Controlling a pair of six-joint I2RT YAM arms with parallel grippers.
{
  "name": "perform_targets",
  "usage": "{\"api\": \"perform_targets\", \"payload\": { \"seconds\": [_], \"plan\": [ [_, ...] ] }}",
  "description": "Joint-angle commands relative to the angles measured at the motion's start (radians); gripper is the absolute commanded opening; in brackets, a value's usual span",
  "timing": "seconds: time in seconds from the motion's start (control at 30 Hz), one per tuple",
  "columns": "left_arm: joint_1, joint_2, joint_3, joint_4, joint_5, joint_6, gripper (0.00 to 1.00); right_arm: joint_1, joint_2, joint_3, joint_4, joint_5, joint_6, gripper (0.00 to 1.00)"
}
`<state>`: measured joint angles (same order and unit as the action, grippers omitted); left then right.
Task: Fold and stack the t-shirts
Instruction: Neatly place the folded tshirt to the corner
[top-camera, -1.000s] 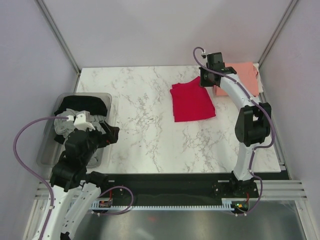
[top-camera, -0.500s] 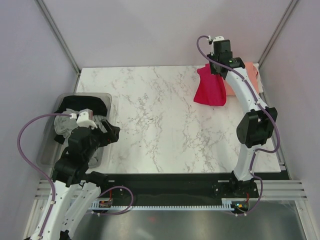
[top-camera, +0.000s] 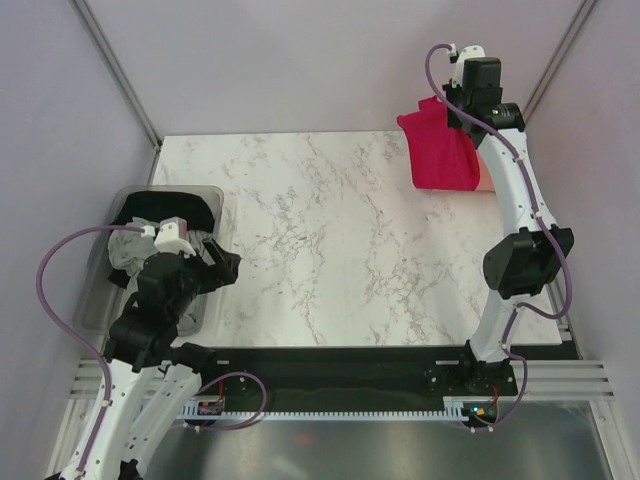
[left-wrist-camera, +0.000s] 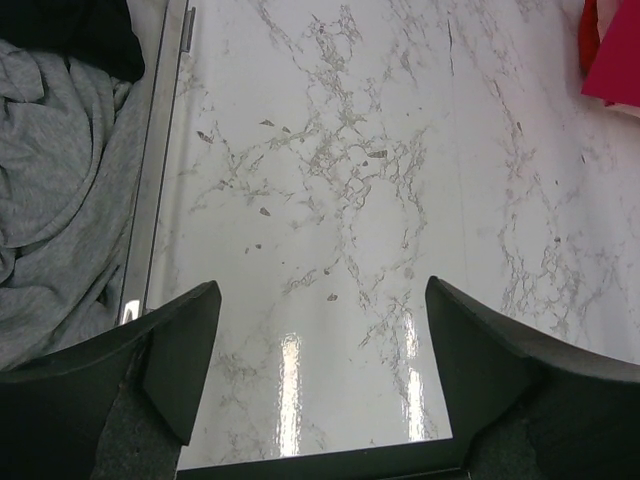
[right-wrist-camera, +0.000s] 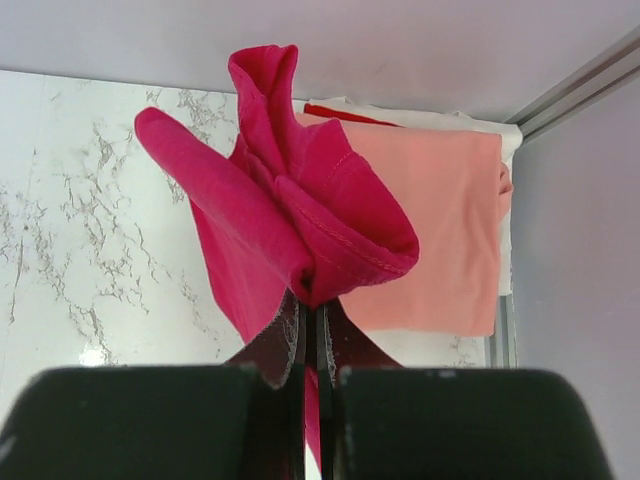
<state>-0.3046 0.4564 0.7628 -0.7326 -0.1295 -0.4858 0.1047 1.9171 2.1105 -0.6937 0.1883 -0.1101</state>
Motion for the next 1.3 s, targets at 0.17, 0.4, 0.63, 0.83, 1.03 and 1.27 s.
{"api": "perform_targets", "payload": {
  "seconds": [0.17,0.4,0.63,0.83,1.03,1.27],
  "plan": [
    [-0.002,0.016,0.006,0.004,-0.001,-0.01,0.89,-0.068,-0.033,0.092,0.028,-0.05,0.013,0.0],
    [-0.002,0.024,0.004,0.002,-0.002,-0.011,0.88,-0.14,0.02,0.144,0.028,-0.07,0.033,0.0],
    [-0.002,0.039,0.006,0.002,-0.004,-0.011,0.88,-0.203,0.095,0.17,0.023,-0.154,0.072,0.0],
    [-0.002,0.05,0.007,0.001,-0.002,-0.011,0.87,-0.218,0.198,0.243,0.028,-0.147,0.07,0.0],
    [-0.002,0.062,0.007,0.001,0.001,-0.01,0.87,-0.238,0.261,0.252,0.112,-0.078,0.064,0.0],
    [-0.002,0.068,0.007,0.002,0.001,-0.011,0.86,-0.263,0.281,0.204,0.272,-0.05,0.043,0.0]
  ]
}}
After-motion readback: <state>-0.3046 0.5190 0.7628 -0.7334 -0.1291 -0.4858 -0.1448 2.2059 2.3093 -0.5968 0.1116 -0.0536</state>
